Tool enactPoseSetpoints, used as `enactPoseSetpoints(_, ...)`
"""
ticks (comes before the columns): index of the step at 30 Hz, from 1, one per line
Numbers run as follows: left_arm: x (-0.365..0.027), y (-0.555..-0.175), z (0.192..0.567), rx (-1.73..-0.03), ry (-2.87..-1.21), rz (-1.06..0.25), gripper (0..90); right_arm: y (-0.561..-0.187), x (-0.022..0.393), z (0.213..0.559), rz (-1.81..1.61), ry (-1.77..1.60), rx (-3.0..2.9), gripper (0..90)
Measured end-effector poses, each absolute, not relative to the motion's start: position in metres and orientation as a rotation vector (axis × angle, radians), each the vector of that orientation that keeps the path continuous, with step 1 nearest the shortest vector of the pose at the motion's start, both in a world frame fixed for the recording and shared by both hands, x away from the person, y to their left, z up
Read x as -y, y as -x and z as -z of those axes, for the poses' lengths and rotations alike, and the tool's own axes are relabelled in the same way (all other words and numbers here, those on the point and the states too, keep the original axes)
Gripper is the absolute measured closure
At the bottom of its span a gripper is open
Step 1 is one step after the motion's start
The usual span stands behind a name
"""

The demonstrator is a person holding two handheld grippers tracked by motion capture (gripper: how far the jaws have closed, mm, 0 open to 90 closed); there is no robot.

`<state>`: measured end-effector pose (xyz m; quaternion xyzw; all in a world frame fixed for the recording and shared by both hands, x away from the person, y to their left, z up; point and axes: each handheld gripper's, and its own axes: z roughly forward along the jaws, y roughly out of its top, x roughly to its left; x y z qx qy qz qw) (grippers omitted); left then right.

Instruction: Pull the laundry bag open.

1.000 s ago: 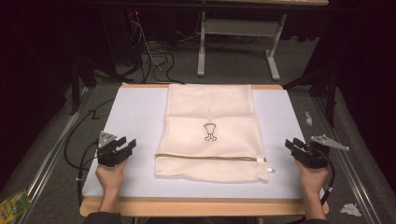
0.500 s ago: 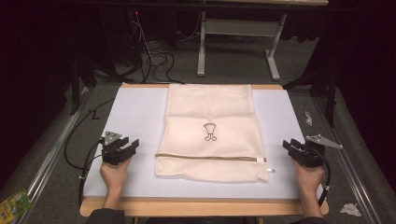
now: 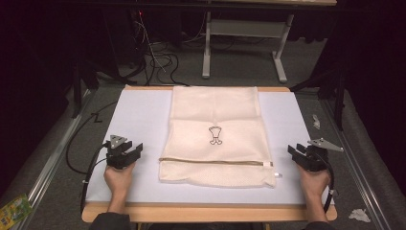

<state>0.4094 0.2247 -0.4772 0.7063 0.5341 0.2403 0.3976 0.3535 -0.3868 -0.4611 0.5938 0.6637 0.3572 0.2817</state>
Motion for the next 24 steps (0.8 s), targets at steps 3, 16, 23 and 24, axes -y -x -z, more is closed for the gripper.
enactPoseSetpoints(3,-0.224,-0.41,0.478,-1.356,-1.789,-0.618,51.2,-0.355,0.385,0.462,-0.937,-1.595,-1.782,58.6)
enactPoseSetpoints(16,-0.223,-0.412,0.482,-1.359,-1.797,-0.643,50.9,-0.359,0.385,0.468,-0.961,-1.63,-1.76,57.1)
enactPoseSetpoints(23,-0.223,-0.411,0.483,-1.352,-1.802,-0.649,50.6,-0.359,0.385,0.472,-0.971,-1.637,-1.755,56.2)
enactPoseSetpoints(24,-0.222,-0.411,0.483,-1.348,-1.805,-0.651,50.2,-0.359,0.386,0.474,-0.974,-1.641,-1.755,55.5)
